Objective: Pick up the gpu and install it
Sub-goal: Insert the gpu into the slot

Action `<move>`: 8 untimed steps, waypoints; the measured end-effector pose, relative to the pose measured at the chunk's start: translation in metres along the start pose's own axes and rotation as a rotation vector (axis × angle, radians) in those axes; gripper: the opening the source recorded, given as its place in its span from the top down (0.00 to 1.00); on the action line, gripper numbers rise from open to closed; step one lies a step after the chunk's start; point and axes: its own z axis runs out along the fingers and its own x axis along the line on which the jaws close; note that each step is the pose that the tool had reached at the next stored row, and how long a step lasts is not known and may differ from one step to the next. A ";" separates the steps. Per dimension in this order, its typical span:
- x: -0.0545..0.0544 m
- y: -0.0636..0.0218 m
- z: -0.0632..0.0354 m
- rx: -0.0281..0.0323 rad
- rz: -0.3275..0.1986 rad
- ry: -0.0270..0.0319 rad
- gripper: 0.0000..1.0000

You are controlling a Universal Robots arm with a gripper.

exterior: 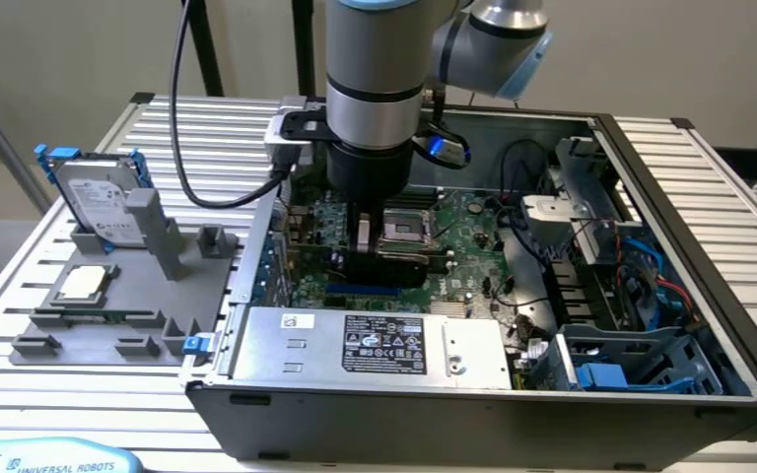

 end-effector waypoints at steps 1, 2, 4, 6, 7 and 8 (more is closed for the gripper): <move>0.000 0.0000 0.0003 -0.0001 0.000 -0.0017 0.73; 0.000 -0.0001 0.0005 -0.0001 0.000 -0.0036 0.73; 0.000 0.0000 0.0011 -0.0001 0.000 -0.0064 0.73; 0.000 0.0001 0.0016 -0.0002 0.000 -0.0067 0.73; 0.000 0.0003 0.0021 -0.0001 0.000 -0.0068 0.73; 0.000 0.0005 0.0025 -0.0002 0.000 -0.0066 0.73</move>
